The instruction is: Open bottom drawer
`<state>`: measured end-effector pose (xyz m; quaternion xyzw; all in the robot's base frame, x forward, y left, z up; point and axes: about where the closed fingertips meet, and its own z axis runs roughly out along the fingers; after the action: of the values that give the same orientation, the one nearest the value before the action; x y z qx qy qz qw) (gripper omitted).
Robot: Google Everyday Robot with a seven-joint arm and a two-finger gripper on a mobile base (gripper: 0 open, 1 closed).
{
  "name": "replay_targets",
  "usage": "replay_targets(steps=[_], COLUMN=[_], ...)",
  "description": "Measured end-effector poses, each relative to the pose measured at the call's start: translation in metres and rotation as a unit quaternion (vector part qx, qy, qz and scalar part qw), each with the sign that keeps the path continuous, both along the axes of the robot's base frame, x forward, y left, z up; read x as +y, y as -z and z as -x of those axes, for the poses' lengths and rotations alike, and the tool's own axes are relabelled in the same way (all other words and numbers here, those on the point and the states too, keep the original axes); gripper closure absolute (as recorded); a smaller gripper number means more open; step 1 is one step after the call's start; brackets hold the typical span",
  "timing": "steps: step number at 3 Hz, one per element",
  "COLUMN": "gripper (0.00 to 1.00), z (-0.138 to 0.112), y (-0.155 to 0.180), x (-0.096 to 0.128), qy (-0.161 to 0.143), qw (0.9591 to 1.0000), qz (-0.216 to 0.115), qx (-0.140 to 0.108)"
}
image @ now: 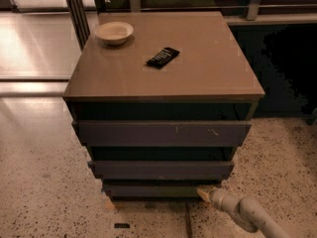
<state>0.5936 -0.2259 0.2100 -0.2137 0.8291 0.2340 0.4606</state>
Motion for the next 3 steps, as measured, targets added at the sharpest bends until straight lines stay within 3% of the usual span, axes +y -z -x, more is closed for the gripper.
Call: replay_targets(steps=[3], gripper=[1.00], z=[-0.0044], y=[-0.0075], x=[0.0016], qy=[0.005], qw=[0.9999], qz=[0.016], qx=[0.002])
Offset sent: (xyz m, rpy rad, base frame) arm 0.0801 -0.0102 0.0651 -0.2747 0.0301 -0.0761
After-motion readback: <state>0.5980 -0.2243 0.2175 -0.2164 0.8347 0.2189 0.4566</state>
